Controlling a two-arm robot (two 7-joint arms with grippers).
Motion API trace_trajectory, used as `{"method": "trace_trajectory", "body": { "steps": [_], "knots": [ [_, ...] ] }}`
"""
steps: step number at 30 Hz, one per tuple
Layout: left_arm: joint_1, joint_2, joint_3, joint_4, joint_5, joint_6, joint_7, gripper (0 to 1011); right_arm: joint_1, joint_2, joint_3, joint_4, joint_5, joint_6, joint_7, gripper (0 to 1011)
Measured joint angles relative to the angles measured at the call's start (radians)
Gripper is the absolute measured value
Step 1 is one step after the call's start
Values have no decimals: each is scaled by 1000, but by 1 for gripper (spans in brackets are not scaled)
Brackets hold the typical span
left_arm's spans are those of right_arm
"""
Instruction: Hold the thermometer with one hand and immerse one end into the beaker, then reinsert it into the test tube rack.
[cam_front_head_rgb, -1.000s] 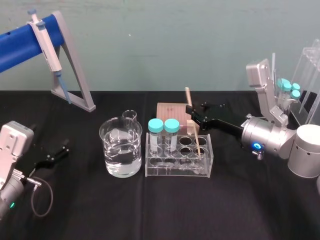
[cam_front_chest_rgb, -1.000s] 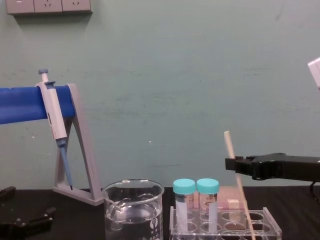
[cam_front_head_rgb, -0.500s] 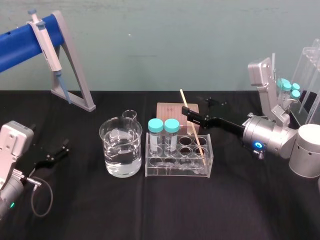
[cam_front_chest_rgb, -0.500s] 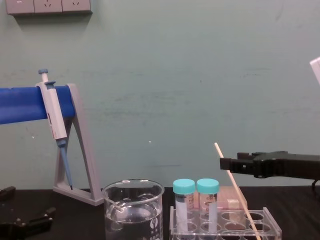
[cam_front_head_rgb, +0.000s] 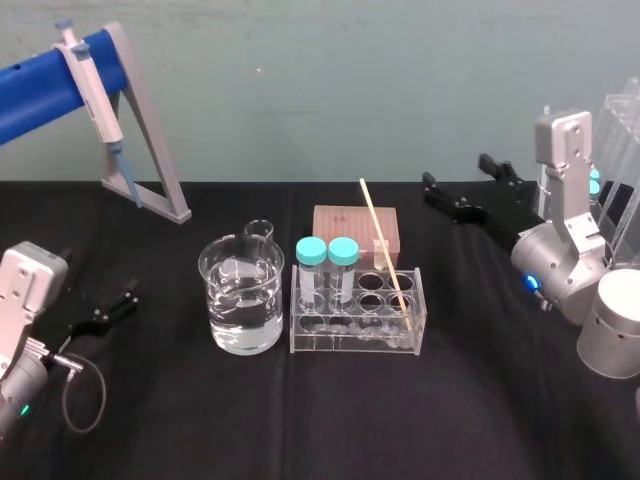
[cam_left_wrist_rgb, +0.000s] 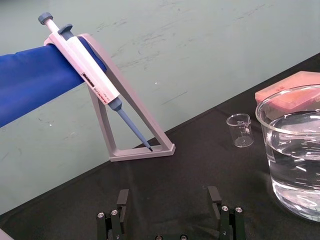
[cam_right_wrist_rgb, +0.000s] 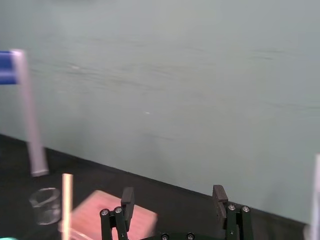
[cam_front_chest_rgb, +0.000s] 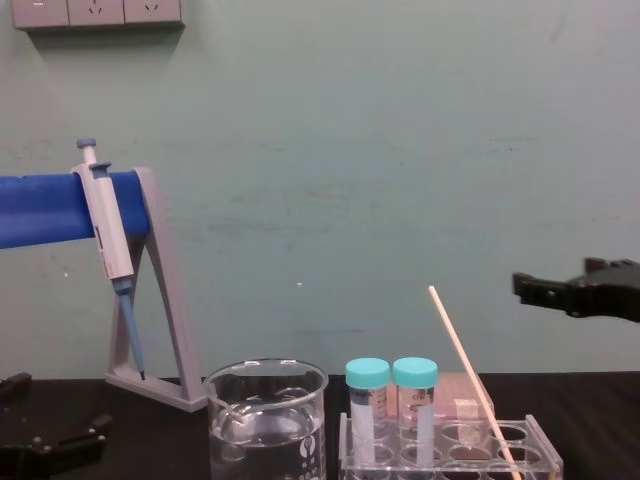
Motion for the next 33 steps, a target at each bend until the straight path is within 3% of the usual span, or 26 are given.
{"method": "trace_trajectory", "body": {
  "steps": [3,14,19,33],
  "knots": [
    [0,0,0,0,0,0,0,1004,-10,-18,10,16,-23,3,-49,1004],
    [0,0,0,0,0,0,0,1004,-44,-68,5,109,-73,4,-92,1004],
    [0,0,0,0,0,0,0,1004,-57,-77,9,116,-93,0,-109,1004],
    [0,0,0,0,0,0,0,1004,-54,-75,9,113,-89,0,-108,1004]
  ]
}}
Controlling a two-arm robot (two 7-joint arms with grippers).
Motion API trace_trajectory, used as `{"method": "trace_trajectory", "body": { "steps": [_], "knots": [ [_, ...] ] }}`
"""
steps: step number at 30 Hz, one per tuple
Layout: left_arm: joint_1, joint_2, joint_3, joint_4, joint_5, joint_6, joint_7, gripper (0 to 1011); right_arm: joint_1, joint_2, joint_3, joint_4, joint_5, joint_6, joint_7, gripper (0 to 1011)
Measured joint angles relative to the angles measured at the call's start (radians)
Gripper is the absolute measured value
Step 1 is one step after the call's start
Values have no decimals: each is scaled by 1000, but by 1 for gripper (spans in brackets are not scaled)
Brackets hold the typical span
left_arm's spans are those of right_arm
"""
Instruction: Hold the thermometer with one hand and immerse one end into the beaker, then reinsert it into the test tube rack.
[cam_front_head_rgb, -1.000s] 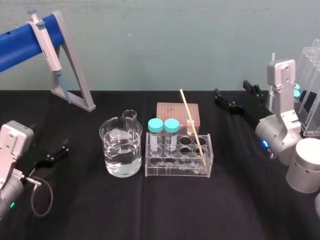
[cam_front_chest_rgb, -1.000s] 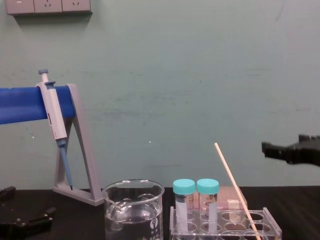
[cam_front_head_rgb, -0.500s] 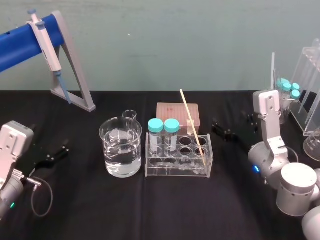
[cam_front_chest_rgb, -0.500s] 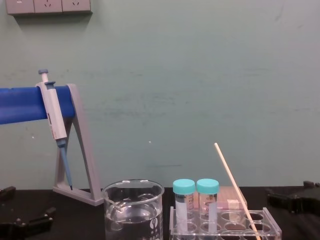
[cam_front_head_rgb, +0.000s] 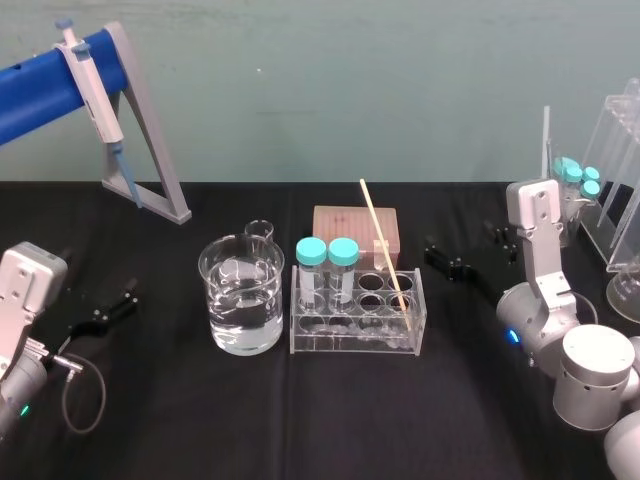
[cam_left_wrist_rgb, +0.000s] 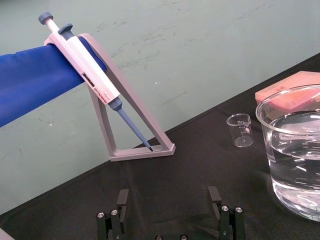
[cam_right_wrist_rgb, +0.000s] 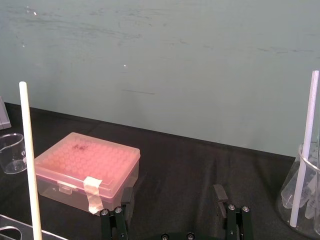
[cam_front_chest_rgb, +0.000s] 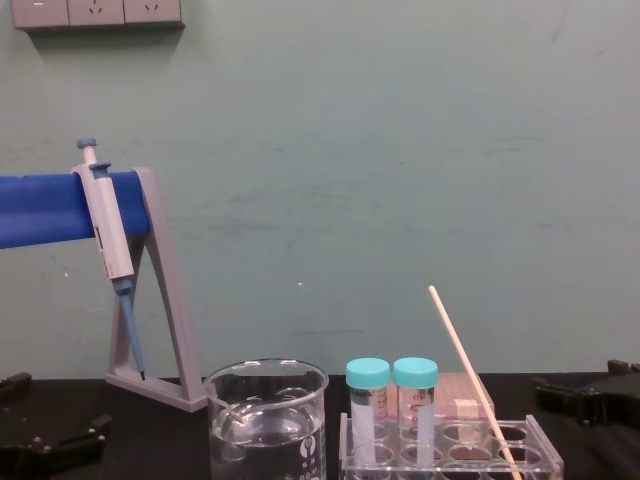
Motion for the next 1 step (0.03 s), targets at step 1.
{"method": "trace_trajectory", "body": {
  "steps": [1],
  "knots": [
    [0,0,0,0,0,0,0,1004,0,0,0,0,0,0,0,1004]
  ]
}}
